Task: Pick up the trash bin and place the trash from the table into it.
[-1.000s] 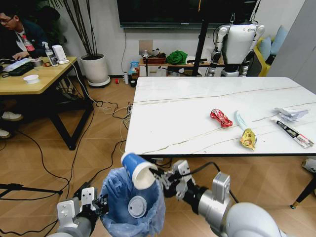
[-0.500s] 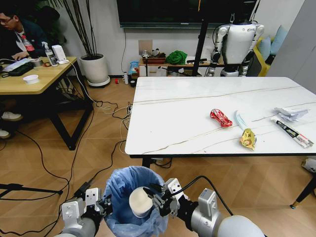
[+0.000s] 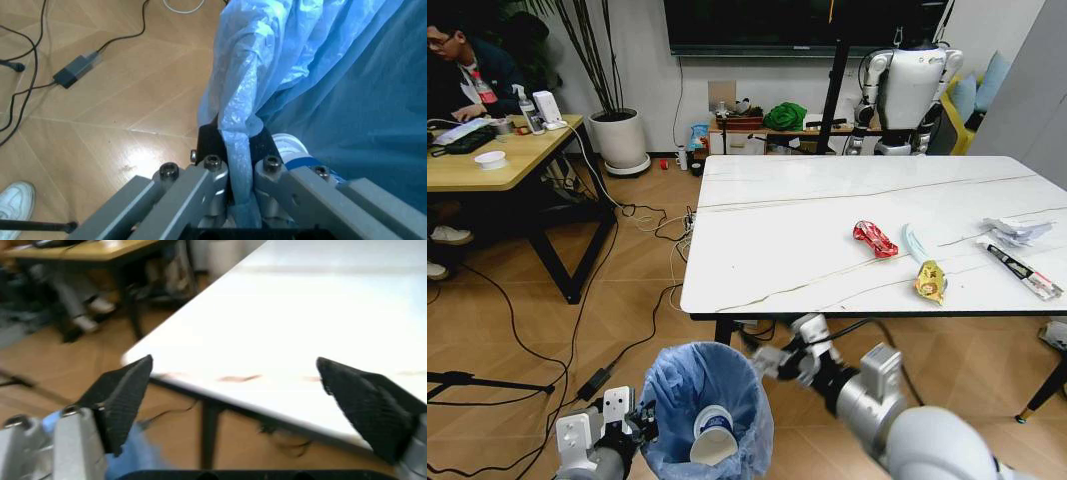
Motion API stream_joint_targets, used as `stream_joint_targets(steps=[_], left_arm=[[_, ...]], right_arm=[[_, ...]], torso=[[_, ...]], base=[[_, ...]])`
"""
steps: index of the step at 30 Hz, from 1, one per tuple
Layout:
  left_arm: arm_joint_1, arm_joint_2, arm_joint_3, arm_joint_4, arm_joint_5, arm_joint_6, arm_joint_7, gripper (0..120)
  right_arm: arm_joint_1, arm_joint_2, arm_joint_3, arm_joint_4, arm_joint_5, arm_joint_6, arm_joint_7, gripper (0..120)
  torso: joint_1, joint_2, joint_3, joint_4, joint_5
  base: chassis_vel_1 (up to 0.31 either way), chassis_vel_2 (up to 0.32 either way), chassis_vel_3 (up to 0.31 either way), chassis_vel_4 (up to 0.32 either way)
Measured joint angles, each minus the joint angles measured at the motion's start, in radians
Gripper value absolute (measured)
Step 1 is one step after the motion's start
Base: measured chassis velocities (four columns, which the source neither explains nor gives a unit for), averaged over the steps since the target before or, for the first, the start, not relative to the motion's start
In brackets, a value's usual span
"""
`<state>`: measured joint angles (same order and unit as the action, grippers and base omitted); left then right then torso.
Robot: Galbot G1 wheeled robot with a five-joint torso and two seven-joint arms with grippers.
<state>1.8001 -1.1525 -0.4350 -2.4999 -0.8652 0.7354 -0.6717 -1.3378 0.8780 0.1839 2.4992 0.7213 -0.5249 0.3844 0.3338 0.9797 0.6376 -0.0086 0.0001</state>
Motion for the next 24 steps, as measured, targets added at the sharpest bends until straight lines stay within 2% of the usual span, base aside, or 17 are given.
stream_joint_targets(steps=[2, 3, 4, 8, 10, 11, 24], left_arm=[[0.002, -0.001, -0.003, 0.000, 0.000, 0.000, 0.001, 0], [0.007, -0.001, -0.010, 0.000, -0.002, 0.000, 0.004, 0], [0.007, -0.001, -0.010, 0.000, -0.002, 0.000, 0.004, 0], [0.013, 0.011, -0.037, 0.000, -0.015, 0.000, 0.013, 0], [0.013, 0.012, -0.038, 0.000, -0.017, 0.000, 0.013, 0], [0.013, 0.015, -0.042, 0.000, -0.020, 0.000, 0.014, 0], [0.015, 0.020, -0.058, 0.000, -0.031, 0.000, 0.018, 0]], right_arm=[[-0.017, 0.009, 0.035, 0.000, -0.050, 0.009, -0.012, 96], [-0.047, 0.027, 0.091, 0.001, -0.127, 0.022, -0.035, 99], [-0.047, 0.027, 0.091, 0.001, -0.127, 0.022, -0.035, 99], [-0.109, 0.079, 0.227, 0.001, -0.170, 0.026, -0.047, 100], [-0.110, 0.083, 0.236, 0.001, -0.170, 0.025, -0.047, 100], [-0.112, 0.096, 0.274, 0.002, -0.164, 0.020, -0.049, 100], [-0.128, 0.172, 0.364, 0.002, -0.156, 0.015, -0.055, 100]], torso=[[0.000, 0.000, 0.000, 0.0000, -0.0001], [0.000, 0.000, 0.000, -0.0003, 0.0000], [0.000, 0.000, 0.000, -0.0003, 0.0000], [0.000, 0.000, 0.000, -0.0002, 0.0000], [0.000, 0.000, 0.000, -0.0002, 0.0000], [0.000, 0.000, 0.000, -0.0002, -0.0001], [0.000, 0.000, 0.000, 0.0001, -0.0003]], base=[[0.000, 0.000, 0.000, 0.000], [0.000, 0.000, 0.000, 0.000], [0.000, 0.000, 0.000, 0.000], [0.000, 0.000, 0.000, 0.000], [0.000, 0.000, 0.000, 0.000], [0.000, 0.000, 0.000, 0.000], [-0.031, -0.027, 0.027, 0.026]])
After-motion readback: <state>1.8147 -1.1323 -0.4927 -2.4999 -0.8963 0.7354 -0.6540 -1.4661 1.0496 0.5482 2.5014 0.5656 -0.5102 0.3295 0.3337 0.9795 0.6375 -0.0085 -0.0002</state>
